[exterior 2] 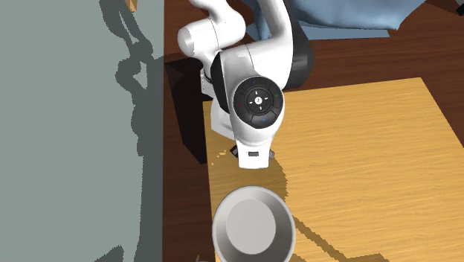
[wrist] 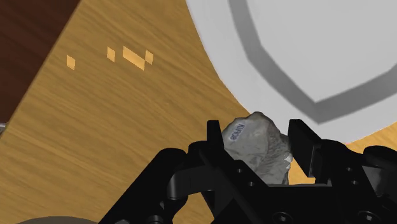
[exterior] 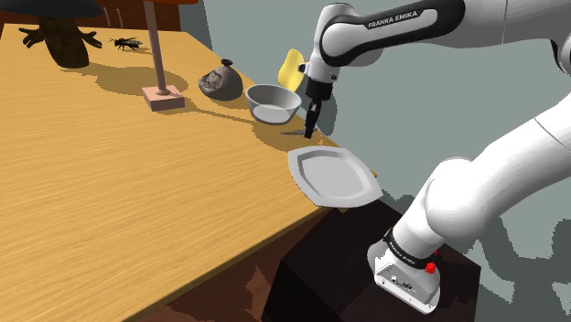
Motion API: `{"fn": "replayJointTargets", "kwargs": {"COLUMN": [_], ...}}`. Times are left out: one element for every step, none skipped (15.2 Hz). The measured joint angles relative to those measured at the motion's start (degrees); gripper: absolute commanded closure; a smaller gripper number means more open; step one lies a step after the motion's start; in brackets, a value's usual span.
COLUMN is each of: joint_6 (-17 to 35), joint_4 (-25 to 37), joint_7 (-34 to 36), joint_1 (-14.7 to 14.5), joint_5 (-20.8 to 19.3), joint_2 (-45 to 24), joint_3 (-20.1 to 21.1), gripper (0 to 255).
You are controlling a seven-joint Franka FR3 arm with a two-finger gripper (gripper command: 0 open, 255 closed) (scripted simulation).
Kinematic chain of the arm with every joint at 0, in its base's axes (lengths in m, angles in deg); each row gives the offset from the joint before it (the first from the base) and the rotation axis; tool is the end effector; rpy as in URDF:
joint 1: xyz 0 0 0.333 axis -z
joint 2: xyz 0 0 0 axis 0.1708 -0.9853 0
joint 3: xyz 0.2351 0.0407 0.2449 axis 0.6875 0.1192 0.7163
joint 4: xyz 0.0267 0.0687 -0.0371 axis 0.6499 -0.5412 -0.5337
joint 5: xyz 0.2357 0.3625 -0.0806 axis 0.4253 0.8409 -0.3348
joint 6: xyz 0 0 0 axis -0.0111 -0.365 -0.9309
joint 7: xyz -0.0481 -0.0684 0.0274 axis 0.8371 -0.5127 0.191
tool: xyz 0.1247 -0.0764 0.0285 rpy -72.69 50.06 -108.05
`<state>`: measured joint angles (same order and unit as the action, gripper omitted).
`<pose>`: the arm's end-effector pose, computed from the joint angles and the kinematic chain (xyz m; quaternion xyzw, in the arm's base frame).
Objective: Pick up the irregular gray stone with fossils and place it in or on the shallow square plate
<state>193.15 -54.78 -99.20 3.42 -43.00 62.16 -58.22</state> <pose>0.4630 -0.0082 0.3936 -0.9703 -0.2284 0.0465 0.0655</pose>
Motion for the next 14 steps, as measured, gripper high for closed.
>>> {"fn": "replayJointTargets", "kwargs": {"joint_6": [-0.9,-1.9,-2.7,-3.5,-4.3,-5.0,-5.8,-6.4,-6.4,-7.2,-7.8,-8.6,-9.6,-9.9], "joint_4": [0.6,1.1,1.8,2.4,3.2,3.7,4.4,3.5,1.8,0.8,-1.1,-2.9,-4.2,-6.1], "joint_7": [0.2,0.2,0.3,0.4,0.4,0.5,0.6,0.8,1.1,1.3,2.1,2.6,3.0,3.5], "joint_1": [0.0,0.1,0.0,0.0,0.0,0.1,0.0,0.1,0.1,0.2,0.1,0.1,0.2,0.2], "joint_5": [0.0,-0.2,-0.2,-0.2,-0.2,-0.2,-0.3,-0.4,-0.5,-0.7,-0.6,-0.7,-0.8,-0.7], "joint_2": [0.4,0.8,0.9,1.0,1.2,1.4,1.5,3.0,4.6,6.5,9.0,11.7,14.1,16.3], "joint_3": [0.1,0.0,0.1,0.1,0.1,0.1,0.1,0.3,0.5,0.6,1.2,1.6,1.8,2.2], "gripper": [255,255,255,255,255,255,255,255,255,255,255,255,255,255]}}
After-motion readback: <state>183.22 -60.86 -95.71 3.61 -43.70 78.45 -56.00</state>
